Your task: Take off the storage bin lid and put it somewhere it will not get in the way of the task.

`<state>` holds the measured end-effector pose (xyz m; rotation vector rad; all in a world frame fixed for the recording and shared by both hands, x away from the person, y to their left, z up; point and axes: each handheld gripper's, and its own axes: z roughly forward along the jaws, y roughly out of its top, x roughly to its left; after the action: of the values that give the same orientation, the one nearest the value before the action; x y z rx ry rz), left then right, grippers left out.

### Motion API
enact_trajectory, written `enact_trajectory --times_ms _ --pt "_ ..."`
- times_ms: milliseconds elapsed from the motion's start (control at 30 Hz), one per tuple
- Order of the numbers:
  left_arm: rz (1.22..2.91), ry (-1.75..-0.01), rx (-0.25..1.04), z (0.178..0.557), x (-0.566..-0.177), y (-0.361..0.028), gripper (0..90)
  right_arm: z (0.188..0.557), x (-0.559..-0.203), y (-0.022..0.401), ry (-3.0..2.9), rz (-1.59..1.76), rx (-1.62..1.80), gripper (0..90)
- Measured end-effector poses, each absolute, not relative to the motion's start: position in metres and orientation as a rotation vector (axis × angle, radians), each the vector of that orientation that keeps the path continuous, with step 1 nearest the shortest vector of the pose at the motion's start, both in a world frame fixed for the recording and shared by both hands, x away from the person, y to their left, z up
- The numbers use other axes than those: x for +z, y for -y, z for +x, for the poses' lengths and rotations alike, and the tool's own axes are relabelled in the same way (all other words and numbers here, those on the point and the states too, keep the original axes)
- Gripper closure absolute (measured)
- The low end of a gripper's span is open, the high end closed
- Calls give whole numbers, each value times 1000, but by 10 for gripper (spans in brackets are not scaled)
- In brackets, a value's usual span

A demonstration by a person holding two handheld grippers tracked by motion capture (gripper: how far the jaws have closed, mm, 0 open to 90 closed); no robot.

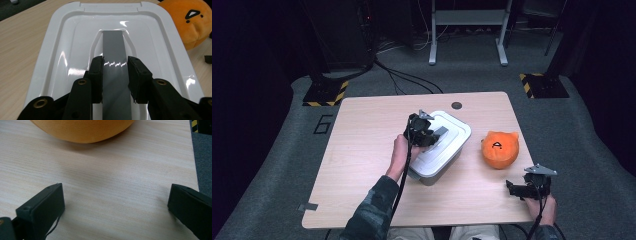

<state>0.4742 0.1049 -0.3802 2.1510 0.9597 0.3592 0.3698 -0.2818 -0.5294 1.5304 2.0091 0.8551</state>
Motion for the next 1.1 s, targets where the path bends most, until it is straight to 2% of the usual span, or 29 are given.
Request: enact_trajectory --times_ms 1100 --pt "2082 -960 455 458 -341 -136 664 370 -529 282 -2006 1534 857 2"
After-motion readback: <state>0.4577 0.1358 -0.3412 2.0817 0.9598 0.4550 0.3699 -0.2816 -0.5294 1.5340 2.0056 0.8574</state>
